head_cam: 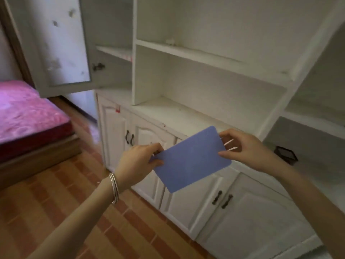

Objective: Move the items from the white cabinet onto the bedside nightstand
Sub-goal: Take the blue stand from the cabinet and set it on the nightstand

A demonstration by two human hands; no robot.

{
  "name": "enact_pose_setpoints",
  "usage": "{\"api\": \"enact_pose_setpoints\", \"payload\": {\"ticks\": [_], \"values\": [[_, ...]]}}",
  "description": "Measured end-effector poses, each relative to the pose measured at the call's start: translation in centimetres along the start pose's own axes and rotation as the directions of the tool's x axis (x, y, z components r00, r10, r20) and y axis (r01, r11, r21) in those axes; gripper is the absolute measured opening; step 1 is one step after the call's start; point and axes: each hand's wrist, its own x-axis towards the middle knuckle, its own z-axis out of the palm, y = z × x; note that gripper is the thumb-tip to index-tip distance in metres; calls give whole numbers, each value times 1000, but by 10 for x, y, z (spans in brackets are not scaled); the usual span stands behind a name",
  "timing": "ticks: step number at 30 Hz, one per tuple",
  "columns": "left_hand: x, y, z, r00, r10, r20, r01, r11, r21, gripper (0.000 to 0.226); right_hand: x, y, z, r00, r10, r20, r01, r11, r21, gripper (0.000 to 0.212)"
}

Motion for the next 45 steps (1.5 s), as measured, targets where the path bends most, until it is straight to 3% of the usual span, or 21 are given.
{"api": "enact_pose_setpoints", "payload": {"ticks": [7, 12, 14, 17, 21, 26, 29, 31, 33, 36, 38, 42, 45], "values": [[-138, -118, -100, 983, -97, -154, 143, 935, 325, 10, 77, -115, 149, 924, -306, 230, 290, 952, 101, 32], [-241, -191, -170, 943, -207, -259, 301, 864, 404, 9, 108, -209, 282, 769, -539, 344, 537, 836, 112, 12], [-285, -220, -197, 926, -268, -264, 362, 827, 430, 18, 116, -249, 336, 702, -626, 341, 624, 771, 130, 7], [-352, -262, -237, 905, -345, -251, 424, 791, 442, 13, 129, -309, 406, 593, -746, 304, 729, 657, 190, 11], [-427, -302, -293, 855, -437, -279, 518, 746, 419, 32, 147, -378, 481, 488, -820, 299, 763, 567, 309, 13], [-485, -342, -348, 801, -491, -342, 598, 636, 488, 26, 157, -447, 545, 293, -902, 318, 771, 420, 479, 7], [-501, -365, -365, 767, -531, -360, 641, 605, 472, 24, 161, -479, 579, 184, -927, 328, 737, 350, 577, 23], [-504, -381, -372, 742, -562, -366, 670, 600, 437, 30, 163, -500, 599, 106, -943, 315, 714, 293, 636, 35], [-508, -401, -373, 668, -663, -337, 744, 581, 332, 35, 167, -523, 616, 46, -953, 298, 700, 244, 671, 37], [-520, -443, -375, 493, -865, -93, 868, 496, -15, 44, 188, -556, 640, -2, -968, 253, 685, 183, 706, 40], [-526, -472, -381, 438, -899, 11, 885, 428, -182, 47, 207, -579, 657, -60, -980, 189, 694, 95, 714, 40], [-519, -523, -410, 421, -904, 80, 814, 337, -474, 40, 256, -627, 692, -206, -977, 47, 696, -112, 709, 32], [-510, -562, -432, 399, -912, 92, 799, 297, -524, 35, 288, -659, 723, -271, -963, 14, 674, -179, 717, 20]]}}
